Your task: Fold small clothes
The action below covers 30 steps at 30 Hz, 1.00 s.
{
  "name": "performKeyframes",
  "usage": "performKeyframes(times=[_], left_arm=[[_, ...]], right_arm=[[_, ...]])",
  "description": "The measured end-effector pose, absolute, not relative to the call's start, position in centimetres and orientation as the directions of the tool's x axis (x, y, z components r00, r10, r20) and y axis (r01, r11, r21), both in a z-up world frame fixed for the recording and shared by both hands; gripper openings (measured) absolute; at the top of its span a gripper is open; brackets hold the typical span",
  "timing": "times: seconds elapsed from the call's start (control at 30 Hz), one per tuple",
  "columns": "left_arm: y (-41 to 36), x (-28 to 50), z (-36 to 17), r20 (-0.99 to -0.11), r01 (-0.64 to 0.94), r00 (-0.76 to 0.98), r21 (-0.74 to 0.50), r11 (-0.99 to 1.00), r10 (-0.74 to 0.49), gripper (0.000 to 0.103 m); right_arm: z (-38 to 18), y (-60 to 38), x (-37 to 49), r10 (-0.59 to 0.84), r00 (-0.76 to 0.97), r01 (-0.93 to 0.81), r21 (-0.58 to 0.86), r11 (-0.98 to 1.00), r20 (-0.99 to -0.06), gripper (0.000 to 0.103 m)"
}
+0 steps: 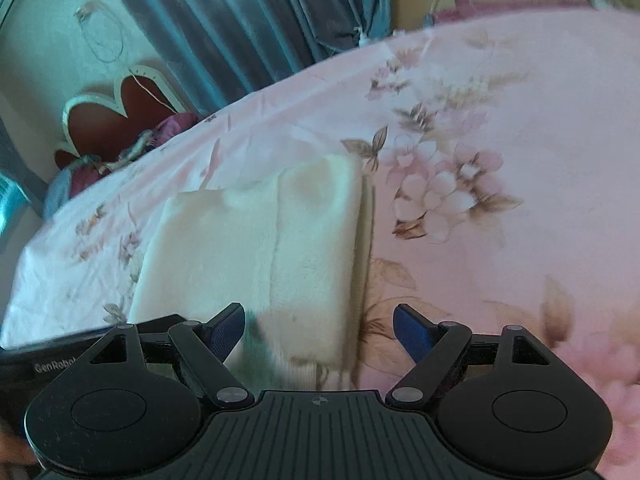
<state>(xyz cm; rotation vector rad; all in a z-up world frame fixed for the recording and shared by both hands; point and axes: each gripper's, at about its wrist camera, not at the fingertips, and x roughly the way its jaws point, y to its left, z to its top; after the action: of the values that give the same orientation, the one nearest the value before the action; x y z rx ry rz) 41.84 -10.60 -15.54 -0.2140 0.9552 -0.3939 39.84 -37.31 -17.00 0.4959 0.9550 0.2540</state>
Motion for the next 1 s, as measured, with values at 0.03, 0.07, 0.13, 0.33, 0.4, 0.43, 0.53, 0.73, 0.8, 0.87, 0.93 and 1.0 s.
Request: performKeyframes(times=[0.03, 0.07, 0.13, 0.33, 0.4, 0.43, 0.53, 0.73, 0.8, 0.87, 0.93, 1.0], left_arm=[[-10.4, 42.0, -15.9, -0.742, 0.231, 0.508, -0.371, 0.899, -0.437, 0.073], [-10.2, 42.1, -16.2, -0.735, 0.232, 0.506, -0.388, 0.892, -0.451, 0.073], [-10.1, 42.1, -16.3, -0.725, 0.249, 0.505, -0.398, 0.883, -0.469, 0.070], [-10.2, 41.7, -15.8, -0.708, 0.260, 0.516, -0.406, 0.876, -0.482, 0.047], [-10.4, 41.4, -15.2, -0.703, 0.269, 0.531, -0.390, 0.880, -0.474, 0.038], [-10.4, 41.3, -14.9, -0.700, 0.270, 0.535, -0.388, 0.881, -0.472, 0.036], [-10.0, 41.2, -13.8, -0.692, 0.277, 0.537, -0.395, 0.876, -0.482, 0.034], [-7.5, 40.5, -11.3, -0.686, 0.307, 0.549, -0.366, 0.879, -0.477, 0.034], [-5.8, 40.2, -10.6, -0.682, 0.310, 0.557, -0.359, 0.880, -0.474, 0.034], [-3.6, 39.9, -9.9, -0.675, 0.314, 0.566, -0.353, 0.881, -0.472, 0.034], [-1.3, 39.7, -9.4, -0.666, 0.320, 0.577, -0.348, 0.881, -0.473, 0.034], [1.3, 39.4, -9.1, -0.656, 0.326, 0.585, -0.348, 0.879, -0.477, 0.034]], right_arm=[[-17.5, -37.4, 40.0, 0.442, 0.558, 0.011, 0.539, 0.842, -0.702, 0.080], [-17.7, -37.4, 40.0, 0.450, 0.567, 0.008, 0.551, 0.835, -0.690, 0.080], [-17.8, -37.1, 40.2, 0.453, 0.573, -0.008, 0.547, 0.837, -0.683, 0.079], [-17.6, -36.3, 40.5, 0.497, 0.548, -0.052, 0.566, 0.823, -0.673, 0.037], [-17.1, -35.9, 40.2, 0.490, 0.558, -0.056, 0.559, 0.828, -0.670, 0.034], [-16.7, -35.7, 40.1, 0.481, 0.567, -0.059, 0.549, 0.834, -0.669, 0.033], [-15.5, -35.2, 40.0, 0.481, 0.582, -0.073, 0.547, 0.834, -0.656, 0.033], [-13.0, -31.6, 39.3, 0.486, 0.595, -0.113, 0.531, 0.840, -0.640, 0.033], [-12.2, -29.6, 39.0, 0.488, 0.598, -0.125, 0.527, 0.841, -0.636, 0.033], [-11.5, -27.4, 38.7, 0.491, 0.602, -0.133, 0.527, 0.839, -0.630, 0.033], [-10.9, -24.7, 38.4, 0.491, 0.610, -0.135, 0.529, 0.838, -0.622, 0.033], [-10.6, -22.1, 38.1, 0.490, 0.618, -0.127, 0.536, 0.834, -0.615, 0.033]])
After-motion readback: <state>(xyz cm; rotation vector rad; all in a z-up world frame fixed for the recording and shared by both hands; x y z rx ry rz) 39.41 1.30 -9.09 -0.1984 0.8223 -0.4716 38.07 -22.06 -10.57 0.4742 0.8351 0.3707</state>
